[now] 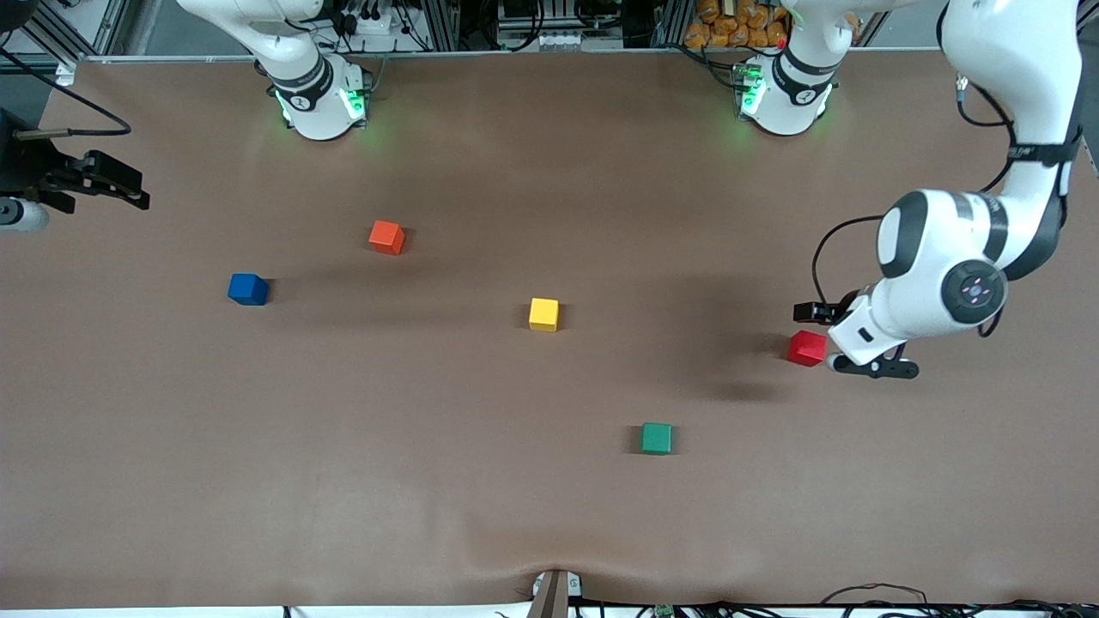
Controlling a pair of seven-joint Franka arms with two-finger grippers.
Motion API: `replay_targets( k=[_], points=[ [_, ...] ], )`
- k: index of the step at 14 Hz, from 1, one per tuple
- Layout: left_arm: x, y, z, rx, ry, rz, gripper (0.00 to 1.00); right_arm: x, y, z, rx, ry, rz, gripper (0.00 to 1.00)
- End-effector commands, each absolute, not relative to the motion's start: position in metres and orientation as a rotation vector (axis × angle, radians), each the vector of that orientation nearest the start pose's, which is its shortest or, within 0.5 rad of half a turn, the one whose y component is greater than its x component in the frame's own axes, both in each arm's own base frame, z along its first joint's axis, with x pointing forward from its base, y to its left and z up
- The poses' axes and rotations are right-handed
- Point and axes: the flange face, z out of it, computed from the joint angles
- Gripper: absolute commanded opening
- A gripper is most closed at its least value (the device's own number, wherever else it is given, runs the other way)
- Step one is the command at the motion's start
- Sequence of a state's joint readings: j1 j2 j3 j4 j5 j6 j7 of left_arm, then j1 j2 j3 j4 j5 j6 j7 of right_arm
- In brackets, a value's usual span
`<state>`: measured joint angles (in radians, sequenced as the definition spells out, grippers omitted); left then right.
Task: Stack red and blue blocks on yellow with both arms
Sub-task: 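Reach the left gripper down to the red cube and grasp it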
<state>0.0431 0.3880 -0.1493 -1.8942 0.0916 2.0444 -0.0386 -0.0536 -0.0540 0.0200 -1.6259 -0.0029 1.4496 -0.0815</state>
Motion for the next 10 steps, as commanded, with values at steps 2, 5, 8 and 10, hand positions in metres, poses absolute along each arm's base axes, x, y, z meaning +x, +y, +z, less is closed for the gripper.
replay_targets(
  k=[2,5,8,10],
  points=[
    [0.603,-0.056,0.252,-3.045,0.242,0.394,1.0,0.524,-0.016,0.62,-3.132,-0.06,0.2,1.0],
    [0.604,-0.052,0.232,-3.054,0.233,0.395,1.0,0.523,-0.019,0.62,-3.131,-0.05,0.209,1.0],
    [0.606,-0.057,0.227,-3.051,0.25,0.381,1.0,0.524,-0.017,0.62,-3.131,-0.057,0.209,1.0],
    [0.609,-0.058,0.217,-3.051,0.263,0.343,1.0,0.524,-0.019,0.62,-3.131,-0.052,0.209,1.0]
  ],
)
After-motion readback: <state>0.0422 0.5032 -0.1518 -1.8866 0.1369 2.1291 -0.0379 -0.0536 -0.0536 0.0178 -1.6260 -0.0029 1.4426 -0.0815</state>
